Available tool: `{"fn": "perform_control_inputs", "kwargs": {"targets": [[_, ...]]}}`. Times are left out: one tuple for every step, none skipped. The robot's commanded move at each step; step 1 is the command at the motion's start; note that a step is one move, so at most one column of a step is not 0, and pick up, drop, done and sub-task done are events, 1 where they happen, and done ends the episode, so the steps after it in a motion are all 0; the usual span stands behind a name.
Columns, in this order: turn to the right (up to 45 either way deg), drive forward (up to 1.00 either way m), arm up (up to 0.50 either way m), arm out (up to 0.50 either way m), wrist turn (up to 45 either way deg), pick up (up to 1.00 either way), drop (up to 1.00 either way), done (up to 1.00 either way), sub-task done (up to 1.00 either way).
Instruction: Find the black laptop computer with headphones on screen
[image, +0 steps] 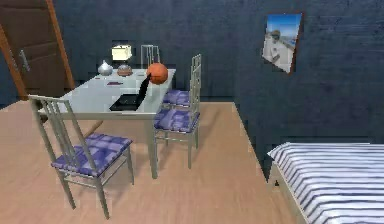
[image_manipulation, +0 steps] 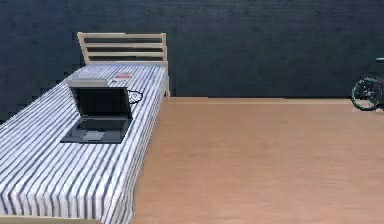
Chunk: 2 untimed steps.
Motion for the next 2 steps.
{"fn": "perform_control_inputs", "kwargs": {"targets": [[0.0, 0.85, 0.0, 0.0, 0.0, 0.0, 0.0, 0.0, 0.0], [-30.0, 0.0, 0.0, 0.0, 0.0, 0.0, 0.0, 0.0, 0.0]]}}
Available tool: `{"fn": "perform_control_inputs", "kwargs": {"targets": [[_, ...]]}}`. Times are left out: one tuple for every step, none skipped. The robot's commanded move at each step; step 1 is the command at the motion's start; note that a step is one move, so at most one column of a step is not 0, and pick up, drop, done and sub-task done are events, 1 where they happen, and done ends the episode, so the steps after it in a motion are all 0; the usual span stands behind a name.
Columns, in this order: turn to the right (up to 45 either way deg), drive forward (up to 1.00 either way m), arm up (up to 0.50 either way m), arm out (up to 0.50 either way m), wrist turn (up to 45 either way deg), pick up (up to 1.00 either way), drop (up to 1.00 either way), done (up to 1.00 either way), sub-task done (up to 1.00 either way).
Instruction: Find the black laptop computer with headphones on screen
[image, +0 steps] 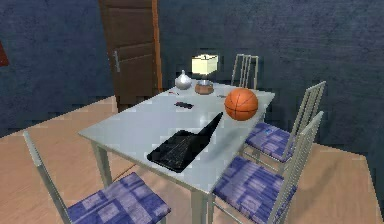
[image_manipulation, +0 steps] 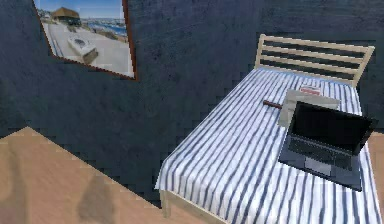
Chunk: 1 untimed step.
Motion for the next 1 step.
{"fn": "perform_control_inputs", "kwargs": {"targets": [[0.0, 0.0, 0.0, 0.0, 0.0, 0.0, 0.0, 1.0, 0.0]]}}
